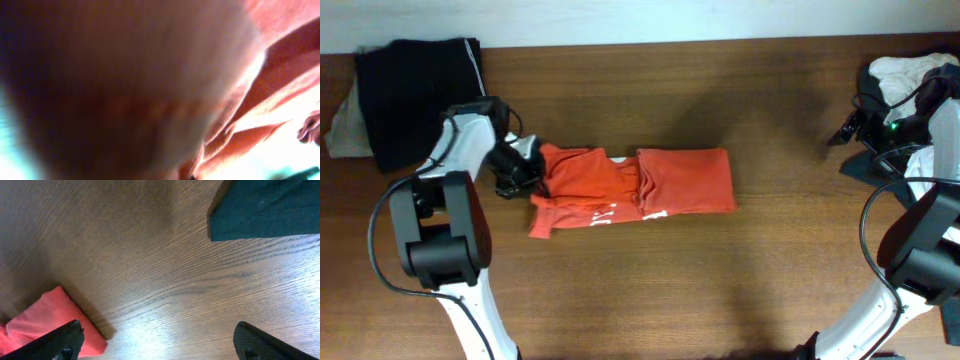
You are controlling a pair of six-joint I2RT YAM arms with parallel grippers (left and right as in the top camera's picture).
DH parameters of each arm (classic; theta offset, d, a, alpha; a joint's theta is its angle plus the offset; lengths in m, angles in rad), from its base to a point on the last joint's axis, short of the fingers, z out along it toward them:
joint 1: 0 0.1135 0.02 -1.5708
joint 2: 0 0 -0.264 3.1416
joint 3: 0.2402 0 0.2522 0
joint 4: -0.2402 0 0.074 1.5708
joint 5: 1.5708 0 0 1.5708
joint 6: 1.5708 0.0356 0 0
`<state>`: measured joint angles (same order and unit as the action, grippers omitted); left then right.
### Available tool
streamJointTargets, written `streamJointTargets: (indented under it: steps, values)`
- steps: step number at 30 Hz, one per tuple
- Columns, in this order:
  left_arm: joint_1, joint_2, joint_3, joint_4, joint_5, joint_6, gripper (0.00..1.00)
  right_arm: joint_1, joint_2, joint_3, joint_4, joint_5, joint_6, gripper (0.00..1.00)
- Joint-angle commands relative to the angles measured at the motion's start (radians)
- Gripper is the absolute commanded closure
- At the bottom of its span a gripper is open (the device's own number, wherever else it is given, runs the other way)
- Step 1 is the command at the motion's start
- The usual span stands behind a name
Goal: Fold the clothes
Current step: 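Grasp the strip's left end with the left gripper and fold it rightward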
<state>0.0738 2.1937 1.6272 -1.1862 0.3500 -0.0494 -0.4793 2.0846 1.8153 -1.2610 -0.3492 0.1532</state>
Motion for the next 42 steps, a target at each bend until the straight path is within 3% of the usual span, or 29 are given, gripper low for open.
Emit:
streamJointTargets:
  steps: [1, 5, 10, 20, 27, 32, 37, 39, 41, 42]
  values:
    - [0.092, -0.001, 0.207, -0.121, -0.129, -0.026, 0.99, -0.005, 0.003, 0.019, -0.003, -0.005, -0.006, 0.01]
    - [0.081, -0.001, 0.483, -0.299, -0.138, -0.025, 0.99, -0.005, 0.003, 0.019, -0.003, -0.005, -0.006, 0.01]
    - [-0.026, -0.001, 0.609, -0.405, -0.138, -0.025, 0.99, -0.005, 0.003, 0.019, -0.003, -0.005, -0.006, 0.01]
    - [-0.338, -0.001, 0.597, -0.414, -0.138, -0.025, 0.99, -0.005, 0.003, 0.019, -0.003, -0.005, -0.006, 0.01]
    - [-0.475, 0.000, 0.495, -0.366, -0.138, -0.025, 0.98, -0.005, 0.003, 0.019, -0.003, -0.005, -0.006, 0.01]
    - [-0.518, 0.000, 0.347, -0.214, -0.125, -0.026, 0.90, -0.005, 0.003, 0.019, -0.003, -0.005, -0.006, 0.01]
    - [-0.553, 0.000, 0.309, -0.071, -0.077, -0.026, 0.90, -0.005, 0.003, 0.019, -0.003, -0.005, -0.006, 0.01]
    - [-0.565, 0.000, 0.306, -0.048, -0.077, -0.026, 0.82, -0.005, 0.003, 0.019, -0.003, -0.005, -0.006, 0.01]
    - [-0.571, 0.000, 0.306, -0.043, -0.077, -0.026, 0.62, -0.005, 0.003, 0.019, -0.003, -0.005, -0.006, 0.01]
    - [-0.575, 0.000, 0.306, -0.044, -0.077, -0.025, 0.57, -0.005, 0.003, 0.019, -0.003, -0.005, -0.006, 0.01]
